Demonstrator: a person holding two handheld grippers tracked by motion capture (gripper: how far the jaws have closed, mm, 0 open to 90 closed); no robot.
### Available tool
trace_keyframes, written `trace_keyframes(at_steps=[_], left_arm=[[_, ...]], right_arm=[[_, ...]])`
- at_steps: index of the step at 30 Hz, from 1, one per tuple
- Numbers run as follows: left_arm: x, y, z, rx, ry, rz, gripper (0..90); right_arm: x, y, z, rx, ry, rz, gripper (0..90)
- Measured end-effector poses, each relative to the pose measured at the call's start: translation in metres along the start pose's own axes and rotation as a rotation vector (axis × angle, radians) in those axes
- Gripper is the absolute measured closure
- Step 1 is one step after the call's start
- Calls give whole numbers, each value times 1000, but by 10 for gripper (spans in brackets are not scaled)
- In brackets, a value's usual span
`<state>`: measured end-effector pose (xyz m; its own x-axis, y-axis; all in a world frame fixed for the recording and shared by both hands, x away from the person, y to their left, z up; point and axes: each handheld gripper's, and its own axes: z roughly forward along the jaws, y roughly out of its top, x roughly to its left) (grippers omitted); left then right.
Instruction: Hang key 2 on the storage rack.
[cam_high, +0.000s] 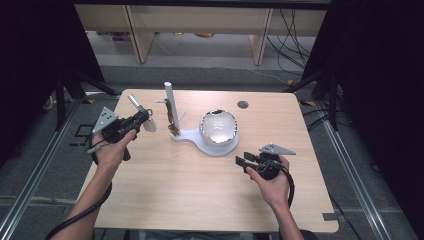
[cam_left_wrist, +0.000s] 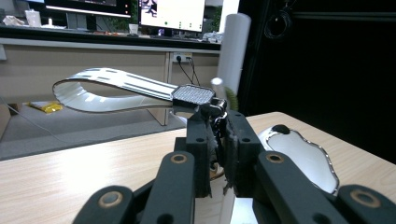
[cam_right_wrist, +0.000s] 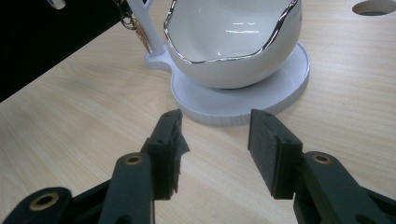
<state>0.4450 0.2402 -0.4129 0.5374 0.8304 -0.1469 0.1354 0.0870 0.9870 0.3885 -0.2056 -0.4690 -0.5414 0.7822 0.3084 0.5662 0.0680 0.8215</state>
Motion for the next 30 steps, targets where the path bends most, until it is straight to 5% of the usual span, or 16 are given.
trace_keyframes(at_steps=[4, 10, 22, 23, 26, 27, 30], left_arm=[[6, -2, 10, 12, -11, 15, 811], [14, -6, 23, 27, 6, 34, 811], [25, -7, 44, 42, 16, 61, 811], [26, -7, 46, 42, 16, 65, 811], [27, -7, 52, 48, 12, 79, 811], [26, -7, 53, 49, 12, 84, 811], [26, -7, 57, 52, 15, 95, 811]], right_arm=[[-3, 0, 2, -7, -12, -34, 553], [-3, -2, 4, 5, 0, -8, 553], [-5, -2, 5, 3, -21, -34, 553], [-3, -3, 4, 22, -16, 0, 553], [-5, -3, 4, 23, -17, -9, 553], [-2, -4, 4, 17, -6, 29, 553], [-5, -4, 5, 4, -8, 0, 553]])
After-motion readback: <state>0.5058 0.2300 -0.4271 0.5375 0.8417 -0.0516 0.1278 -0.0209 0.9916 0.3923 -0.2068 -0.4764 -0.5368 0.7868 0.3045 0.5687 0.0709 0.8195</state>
